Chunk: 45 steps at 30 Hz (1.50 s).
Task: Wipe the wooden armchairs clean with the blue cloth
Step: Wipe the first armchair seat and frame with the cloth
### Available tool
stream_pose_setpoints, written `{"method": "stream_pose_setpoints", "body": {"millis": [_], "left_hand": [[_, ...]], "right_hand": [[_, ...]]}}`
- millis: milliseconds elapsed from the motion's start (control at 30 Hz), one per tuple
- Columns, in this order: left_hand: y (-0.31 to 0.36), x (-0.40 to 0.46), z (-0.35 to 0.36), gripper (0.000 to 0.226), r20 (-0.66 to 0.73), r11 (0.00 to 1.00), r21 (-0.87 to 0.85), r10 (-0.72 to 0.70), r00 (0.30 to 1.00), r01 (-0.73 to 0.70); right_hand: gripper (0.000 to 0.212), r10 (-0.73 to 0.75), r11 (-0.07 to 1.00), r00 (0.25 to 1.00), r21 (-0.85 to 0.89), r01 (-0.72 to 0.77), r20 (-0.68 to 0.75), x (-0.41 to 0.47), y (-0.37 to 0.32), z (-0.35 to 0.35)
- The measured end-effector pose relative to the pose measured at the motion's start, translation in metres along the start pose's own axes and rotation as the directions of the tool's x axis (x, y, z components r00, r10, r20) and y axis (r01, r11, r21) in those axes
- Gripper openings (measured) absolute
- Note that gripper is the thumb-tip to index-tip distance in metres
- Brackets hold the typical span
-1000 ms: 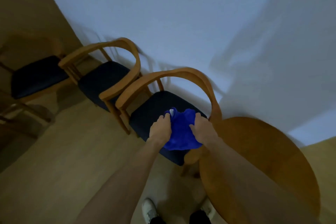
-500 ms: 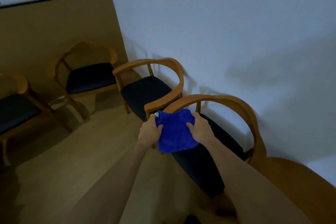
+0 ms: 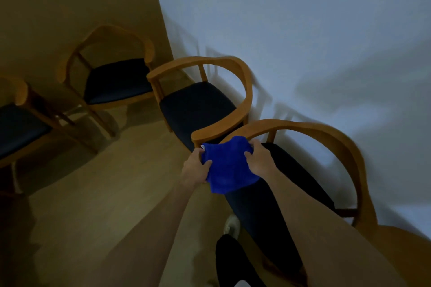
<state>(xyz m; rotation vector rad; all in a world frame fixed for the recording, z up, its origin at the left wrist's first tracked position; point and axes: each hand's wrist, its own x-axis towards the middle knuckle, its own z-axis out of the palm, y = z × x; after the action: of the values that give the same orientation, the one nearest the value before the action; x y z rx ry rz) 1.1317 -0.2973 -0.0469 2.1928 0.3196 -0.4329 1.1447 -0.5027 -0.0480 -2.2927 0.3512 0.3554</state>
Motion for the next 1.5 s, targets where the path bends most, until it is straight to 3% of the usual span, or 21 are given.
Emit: {"method": "stream_pose_setpoints", "body": {"millis": [167, 333, 433, 767, 933, 1000, 1067, 1167, 1267, 1400, 1500], "left_hand": [[-0.003, 0.047, 0.023, 0.015, 0.059, 0.987, -0.049, -0.151, 0.987, 0.154], [0.004, 0.081, 0.042, 0.013, 0.110, 0.960, -0.135, -0.229, 0.967, 0.243], [0.009, 0.087, 0.051, 0.014, 0.159, 0.951, -0.155, -0.242, 0.957, 0.267], [0.022, 0.117, 0.050, 0.012, 0.145, 0.926, -0.191, -0.301, 0.943, 0.325], [0.045, 0.129, 0.033, 0.011, 0.359, 0.768, -0.464, -0.293, 0.886, 0.441], [0.050, 0.130, 0.034, 0.007, 0.436, 0.728, -0.492, -0.268, 0.859, 0.477], [0.050, 0.129, 0.038, 0.013, 0.486, 0.693, -0.500, -0.272, 0.831, 0.519], [0.050, 0.131, 0.041, 0.023, 0.632, 0.644, -0.459, -0.247, 0.734, 0.612], [0.046, 0.133, 0.044, 0.026, 0.752, 0.737, -0.311, -0.195, 0.629, 0.600], [0.038, 0.132, 0.051, 0.021, 0.676, 0.838, -0.289, -0.164, 0.718, 0.463], [0.045, 0.139, 0.045, 0.018, 0.607, 0.954, -0.182, -0.082, 0.791, 0.239]], "right_hand": [[0.041, -0.047, 0.993, 0.990, -0.100, 0.061, 0.134, 0.054, 0.010, 0.006], [0.016, -0.027, 0.983, 0.989, -0.177, 0.053, 0.142, 0.092, 0.027, -0.001], [0.014, 0.016, 0.974, 0.989, -0.225, 0.018, 0.148, 0.101, 0.035, -0.004], [0.018, 0.018, 0.999, 0.987, -0.041, -0.011, 0.159, 0.122, 0.030, -0.022], [0.008, 0.035, 0.999, 0.987, 0.035, -0.041, 0.155, 0.136, 0.033, -0.035], [0.004, 0.060, 0.998, 0.981, 0.022, -0.065, 0.187, 0.142, 0.040, -0.038], [0.014, 0.085, 0.996, 0.966, -0.021, -0.083, 0.244, 0.145, 0.047, -0.037], [0.025, 0.107, 0.994, 0.926, -0.064, -0.089, 0.361, 0.149, 0.053, -0.032], [0.023, 0.104, 0.991, 0.892, -0.119, -0.057, 0.440, 0.153, 0.054, -0.027], [0.028, 0.115, 0.976, 0.846, -0.216, 0.000, 0.521, 0.153, 0.056, -0.023], [0.058, 0.192, 0.951, 0.729, -0.308, 0.028, 0.658, 0.153, 0.049, -0.024]]}}
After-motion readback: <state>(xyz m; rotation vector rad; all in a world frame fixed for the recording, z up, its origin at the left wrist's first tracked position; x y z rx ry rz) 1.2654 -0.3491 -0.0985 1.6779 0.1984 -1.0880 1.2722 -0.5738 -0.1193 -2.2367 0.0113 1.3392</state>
